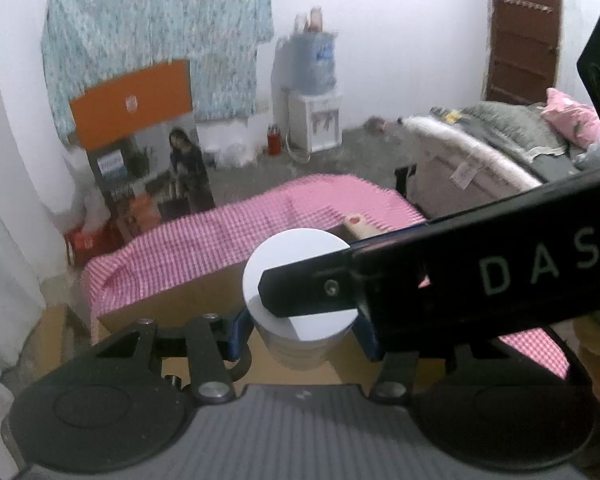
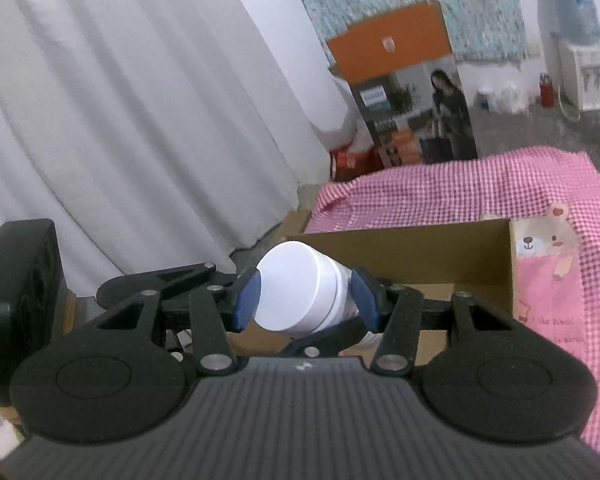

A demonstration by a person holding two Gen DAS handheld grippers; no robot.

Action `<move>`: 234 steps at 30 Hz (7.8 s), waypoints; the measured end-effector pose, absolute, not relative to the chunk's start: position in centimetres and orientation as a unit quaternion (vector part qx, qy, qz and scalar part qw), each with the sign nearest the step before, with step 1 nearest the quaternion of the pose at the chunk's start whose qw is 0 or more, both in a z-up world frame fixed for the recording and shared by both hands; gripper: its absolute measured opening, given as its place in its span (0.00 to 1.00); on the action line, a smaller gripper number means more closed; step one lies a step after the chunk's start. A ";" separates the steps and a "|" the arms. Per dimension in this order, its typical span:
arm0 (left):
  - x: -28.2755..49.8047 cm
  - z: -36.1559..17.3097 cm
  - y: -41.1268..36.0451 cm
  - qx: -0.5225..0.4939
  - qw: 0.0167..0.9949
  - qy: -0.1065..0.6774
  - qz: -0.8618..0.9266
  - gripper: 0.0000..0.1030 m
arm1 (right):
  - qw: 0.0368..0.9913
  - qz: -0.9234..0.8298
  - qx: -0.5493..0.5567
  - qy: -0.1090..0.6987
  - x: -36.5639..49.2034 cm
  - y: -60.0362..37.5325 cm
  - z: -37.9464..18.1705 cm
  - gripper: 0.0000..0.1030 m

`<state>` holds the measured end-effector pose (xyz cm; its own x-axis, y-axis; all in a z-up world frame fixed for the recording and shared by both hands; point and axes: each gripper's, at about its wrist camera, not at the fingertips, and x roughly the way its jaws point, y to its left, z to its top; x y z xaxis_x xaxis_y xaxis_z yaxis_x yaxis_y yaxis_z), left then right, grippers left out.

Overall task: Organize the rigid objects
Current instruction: 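Lift the white bottle into the box and open the right gripper, then move the right gripper back toward the white plug charger, then close the right gripper on the white plug charger, then lift the white plug charger into the box and open the right gripper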

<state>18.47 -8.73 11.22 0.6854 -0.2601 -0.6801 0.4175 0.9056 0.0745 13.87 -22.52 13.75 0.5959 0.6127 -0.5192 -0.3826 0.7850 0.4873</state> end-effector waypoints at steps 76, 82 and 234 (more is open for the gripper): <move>2.4 4.2 1.3 -0.053 0.902 0.390 -0.180 1.00 | 0.934 0.162 0.012 0.318 -1.5 -19.4 3.8 0.99; 1.0 4.1 1.3 -0.031 0.911 0.380 -0.159 1.00 | 0.928 0.199 0.057 0.310 -2.5 -19.2 3.2 0.99; 25.3 -0.4 -4.7 0.054 0.809 0.566 -0.149 0.50 | 0.721 0.287 0.246 0.581 26.4 -16.7 -4.1 0.52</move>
